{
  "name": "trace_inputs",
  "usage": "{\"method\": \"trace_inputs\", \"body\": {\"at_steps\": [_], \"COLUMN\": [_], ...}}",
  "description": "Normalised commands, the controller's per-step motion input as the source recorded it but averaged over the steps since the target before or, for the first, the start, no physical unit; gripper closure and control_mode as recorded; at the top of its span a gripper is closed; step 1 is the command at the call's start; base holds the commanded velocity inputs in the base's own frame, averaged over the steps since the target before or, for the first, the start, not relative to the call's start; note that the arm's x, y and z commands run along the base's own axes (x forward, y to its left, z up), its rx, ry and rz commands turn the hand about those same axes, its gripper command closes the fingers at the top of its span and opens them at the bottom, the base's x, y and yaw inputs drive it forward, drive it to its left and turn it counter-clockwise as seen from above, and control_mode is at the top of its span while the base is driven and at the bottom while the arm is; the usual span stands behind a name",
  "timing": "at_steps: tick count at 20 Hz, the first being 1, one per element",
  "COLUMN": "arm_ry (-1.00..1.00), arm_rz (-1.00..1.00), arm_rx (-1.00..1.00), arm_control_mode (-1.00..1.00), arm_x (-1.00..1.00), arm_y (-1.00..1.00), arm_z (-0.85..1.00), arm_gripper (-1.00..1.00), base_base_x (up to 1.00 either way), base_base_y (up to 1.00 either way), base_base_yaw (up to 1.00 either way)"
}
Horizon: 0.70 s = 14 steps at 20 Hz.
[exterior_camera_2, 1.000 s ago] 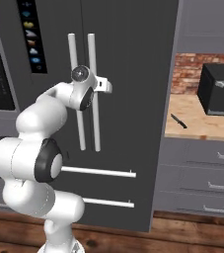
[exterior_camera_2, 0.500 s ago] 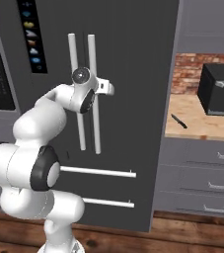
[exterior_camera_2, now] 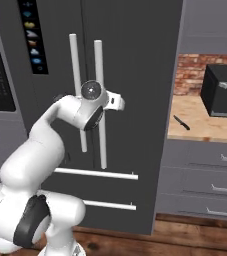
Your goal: Retrieve the butter from the fridge and place it on a plate on the dining table. Then retrieve the butter knife by the fridge and place it near the plate.
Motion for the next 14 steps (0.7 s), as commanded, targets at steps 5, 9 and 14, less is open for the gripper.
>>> {"method": "trace_inputs", "body": {"at_steps": [5, 9, 14], "arm_ry": [0.01, 0.00, 0.01], "arm_rz": [0.00, 0.00, 0.00], "arm_rx": [0.16, 0.17, 0.16], "arm_control_mode": [-1.00, -1.00, -1.00], "arm_x": [-0.91, -0.96, -0.75], "arm_y": [-1.00, -1.00, -1.00], "arm_z": [0.25, 0.22, 0.15], "arm_gripper": [1.00, 1.00, 1.00], "base_base_x": [0.00, 0.00, 0.00], "base_base_y": [0.00, 0.00, 0.00], "base_base_yaw": [0.00, 0.00, 0.00]}}
